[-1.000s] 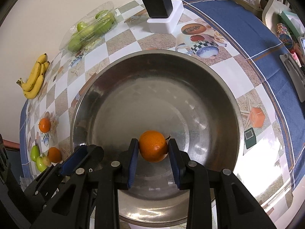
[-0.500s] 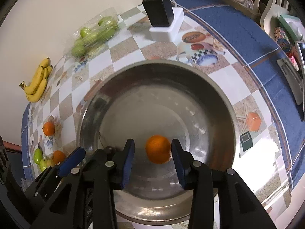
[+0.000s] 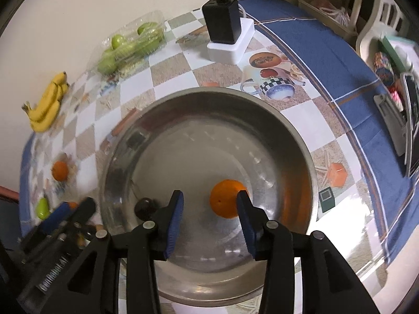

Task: Organize fruits
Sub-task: 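Open the right gripper to drop the tangerine while the left releases the plum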

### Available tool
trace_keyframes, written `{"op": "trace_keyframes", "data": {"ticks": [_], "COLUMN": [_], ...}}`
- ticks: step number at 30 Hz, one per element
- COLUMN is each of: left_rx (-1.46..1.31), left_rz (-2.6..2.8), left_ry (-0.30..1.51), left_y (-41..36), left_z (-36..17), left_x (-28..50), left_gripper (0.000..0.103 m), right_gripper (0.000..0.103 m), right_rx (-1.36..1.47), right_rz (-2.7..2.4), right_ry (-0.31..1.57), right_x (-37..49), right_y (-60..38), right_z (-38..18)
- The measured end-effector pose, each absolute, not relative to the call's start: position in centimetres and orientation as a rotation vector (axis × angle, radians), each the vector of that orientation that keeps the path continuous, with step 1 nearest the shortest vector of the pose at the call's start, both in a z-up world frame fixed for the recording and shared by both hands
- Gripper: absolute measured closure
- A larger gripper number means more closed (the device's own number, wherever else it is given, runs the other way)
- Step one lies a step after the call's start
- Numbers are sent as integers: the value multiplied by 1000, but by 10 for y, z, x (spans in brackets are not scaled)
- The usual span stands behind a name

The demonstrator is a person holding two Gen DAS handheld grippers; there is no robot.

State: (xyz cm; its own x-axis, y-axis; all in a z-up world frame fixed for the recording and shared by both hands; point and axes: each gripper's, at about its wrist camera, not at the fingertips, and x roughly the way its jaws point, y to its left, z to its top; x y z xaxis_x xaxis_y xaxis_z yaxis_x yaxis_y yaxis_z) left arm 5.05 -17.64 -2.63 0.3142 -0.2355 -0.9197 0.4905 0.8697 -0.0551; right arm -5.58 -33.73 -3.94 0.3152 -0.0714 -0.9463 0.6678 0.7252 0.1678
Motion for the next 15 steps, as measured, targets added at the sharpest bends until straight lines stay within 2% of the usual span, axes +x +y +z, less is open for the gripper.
{"op": "trace_keyframes", "data": {"ticks": [2, 5, 7, 8, 9, 12, 15], "left_rx": [256, 247, 246, 247, 248, 237, 228], "left_rz": [-447, -393, -369, -356, -348, -333, -325], "left_ry": [1160, 1172, 1176, 1175, 1174, 1165, 1149], "left_y": [-171, -162, -158, -156, -154, -149, -145], "left_z": [-28, -32, -34, -35, -35, -35, -34], "left_x": [54, 60, 62, 63, 63, 66, 68], "left_gripper": [24, 17, 13, 8, 5, 0, 0], "right_gripper": [43, 41, 36, 27, 21, 19, 17], "right_rx": [591, 559, 547, 543, 542, 530, 521], "right_rz": [-532, -530, -526, -524, -523, -503, -489], "right_ry": [1169, 1182, 1190, 1197, 1198, 1195, 1191], "right_x": [-54, -51, -49, -48, -47, -45, -43], "right_y": [-336, -332, -330, -329, -328, -325, -321], "right_z": [-41, -42, -43, -44, -45, -45, -45]}}
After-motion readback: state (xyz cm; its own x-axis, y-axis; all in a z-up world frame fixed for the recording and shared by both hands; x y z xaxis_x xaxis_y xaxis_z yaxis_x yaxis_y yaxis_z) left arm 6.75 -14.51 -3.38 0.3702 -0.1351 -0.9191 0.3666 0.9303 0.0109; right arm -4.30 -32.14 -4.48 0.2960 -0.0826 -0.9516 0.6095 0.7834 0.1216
